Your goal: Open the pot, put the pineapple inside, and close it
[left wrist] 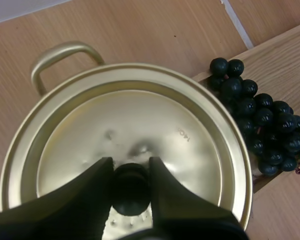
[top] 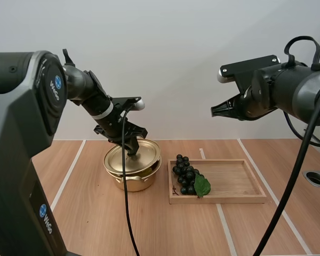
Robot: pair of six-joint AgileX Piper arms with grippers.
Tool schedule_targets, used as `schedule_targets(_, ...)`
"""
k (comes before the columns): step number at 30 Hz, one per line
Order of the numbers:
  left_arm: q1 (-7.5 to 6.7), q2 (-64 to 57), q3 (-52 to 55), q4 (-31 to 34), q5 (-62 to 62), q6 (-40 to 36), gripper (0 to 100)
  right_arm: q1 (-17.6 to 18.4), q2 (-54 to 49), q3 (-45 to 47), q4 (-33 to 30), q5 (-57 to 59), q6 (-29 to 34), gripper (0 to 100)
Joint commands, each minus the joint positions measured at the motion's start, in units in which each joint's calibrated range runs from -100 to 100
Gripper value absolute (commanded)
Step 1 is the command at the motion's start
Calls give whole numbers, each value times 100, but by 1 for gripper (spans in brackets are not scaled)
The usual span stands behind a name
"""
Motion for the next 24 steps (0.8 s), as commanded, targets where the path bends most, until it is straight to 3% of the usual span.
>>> schedule_targets(1,-9,112,128,-92,-140,53,26,-31,-80,17,-28,-103,10,0)
schedule_targets(13,-9,199,141,-128,-308,85,29,-31,-80,17,-56,-88,10,0)
schedule_targets(16,-9,199,141,-128,-300,209,50,-31,-80,17,-56,-88,10,0)
schedule_targets(20,-9,199,141,-128,-300,304,100,-31,-80,17,-56,-88,10,0)
schedule_targets(24,-9,199,141,-128,-350,304,100,-31,-80,17,-56,-53,10,0)
